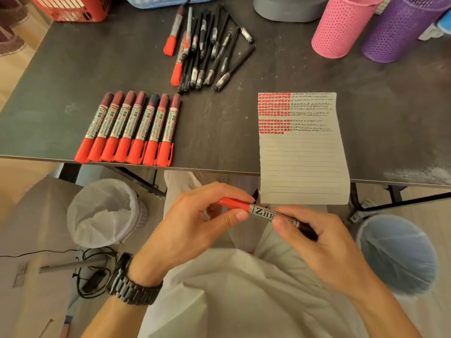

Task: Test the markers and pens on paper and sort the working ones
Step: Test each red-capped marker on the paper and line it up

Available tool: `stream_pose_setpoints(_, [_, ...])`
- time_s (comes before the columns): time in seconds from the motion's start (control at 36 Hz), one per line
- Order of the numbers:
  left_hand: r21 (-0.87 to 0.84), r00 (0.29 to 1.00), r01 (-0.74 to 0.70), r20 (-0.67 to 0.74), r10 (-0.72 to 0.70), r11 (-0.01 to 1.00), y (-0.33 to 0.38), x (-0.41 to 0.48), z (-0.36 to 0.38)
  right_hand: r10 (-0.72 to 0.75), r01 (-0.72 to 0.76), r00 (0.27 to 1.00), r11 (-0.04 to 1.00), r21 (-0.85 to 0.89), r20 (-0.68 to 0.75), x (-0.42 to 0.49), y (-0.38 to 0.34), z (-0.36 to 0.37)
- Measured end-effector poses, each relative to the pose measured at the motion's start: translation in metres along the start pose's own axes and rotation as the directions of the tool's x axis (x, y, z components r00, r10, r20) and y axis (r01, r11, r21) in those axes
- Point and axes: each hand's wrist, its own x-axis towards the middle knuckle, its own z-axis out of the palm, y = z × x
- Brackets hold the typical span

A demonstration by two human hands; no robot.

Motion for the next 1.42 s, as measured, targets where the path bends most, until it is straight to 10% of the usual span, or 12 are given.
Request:
stream_pose_setpoints(0.72, [0.081,0.991,-0.053,0.124,0.043,0.995,0.025,0.031,-0.030,-0.140,0.134,0.964,0.990,-0.038,-0.227,0.002,-0.007,0.017])
stream_pose_setpoints(0.94, [-0.103,0.996,-0.069,0.046,0.074,0.992,0.025,0.037,-0.034,-0.032,0.078,0.979,0.972,0.223,-0.203,0.012,-0.015,0.021])
stream_pose_setpoints(1.11, [-0.834,0.966,-0.079,-0.199,-0.165,0.546,0.043,0.062,-0.030,0.036,0.039,0.982,0.924,0.380,-0.187,0.027,-0.022,0.037])
stream_pose_setpoints(1.22, [-0.958,0.938,-0.121,-0.196,-0.287,0.259,0.053,0.081,-0.023,0.039,0.046,0.981,0.906,0.420,-0.192,0.035,-0.031,0.050])
stream_pose_setpoints(1.42, [-0.976,0.891,-0.107,-0.179,-0.417,0.190,0.053,0.096,-0.001,0.146,0.060,0.895,0.898,0.436,-0.422,0.029,-0.039,0.067])
